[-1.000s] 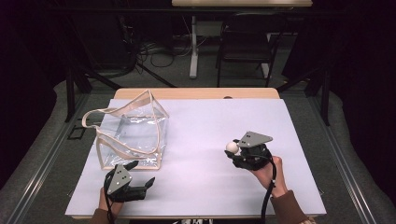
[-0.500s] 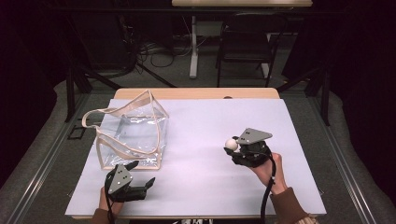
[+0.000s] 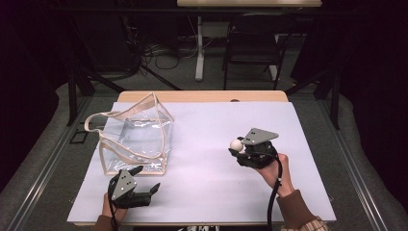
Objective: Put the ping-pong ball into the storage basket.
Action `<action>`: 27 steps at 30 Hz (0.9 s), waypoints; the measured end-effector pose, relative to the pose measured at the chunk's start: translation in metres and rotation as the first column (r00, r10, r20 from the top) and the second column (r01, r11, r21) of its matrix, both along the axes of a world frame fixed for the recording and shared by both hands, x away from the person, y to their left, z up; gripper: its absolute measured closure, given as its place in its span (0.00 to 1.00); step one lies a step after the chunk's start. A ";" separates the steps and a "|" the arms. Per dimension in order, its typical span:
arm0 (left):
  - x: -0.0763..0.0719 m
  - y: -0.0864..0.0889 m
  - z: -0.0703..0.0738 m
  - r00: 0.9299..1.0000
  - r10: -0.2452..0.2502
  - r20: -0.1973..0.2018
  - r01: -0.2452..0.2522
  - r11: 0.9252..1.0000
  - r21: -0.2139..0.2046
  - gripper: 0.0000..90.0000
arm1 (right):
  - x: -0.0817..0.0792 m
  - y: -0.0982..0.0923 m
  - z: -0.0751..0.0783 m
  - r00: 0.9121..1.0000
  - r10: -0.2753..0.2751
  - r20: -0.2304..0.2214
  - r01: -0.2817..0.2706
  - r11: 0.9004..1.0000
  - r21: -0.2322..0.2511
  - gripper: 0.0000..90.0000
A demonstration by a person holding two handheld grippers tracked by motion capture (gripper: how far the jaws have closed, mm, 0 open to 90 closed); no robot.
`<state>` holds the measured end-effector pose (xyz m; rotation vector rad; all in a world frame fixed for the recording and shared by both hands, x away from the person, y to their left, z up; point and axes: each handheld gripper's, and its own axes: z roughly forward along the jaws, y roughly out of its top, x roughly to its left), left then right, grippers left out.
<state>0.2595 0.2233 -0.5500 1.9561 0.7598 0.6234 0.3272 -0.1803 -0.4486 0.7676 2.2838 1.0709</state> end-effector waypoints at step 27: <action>0.000 0.000 0.000 1.000 -0.007 0.003 0.007 1.000 0.004 0.18 | 0.017 0.015 0.015 0.999 0.030 0.017 -0.029 0.999 -0.012 0.56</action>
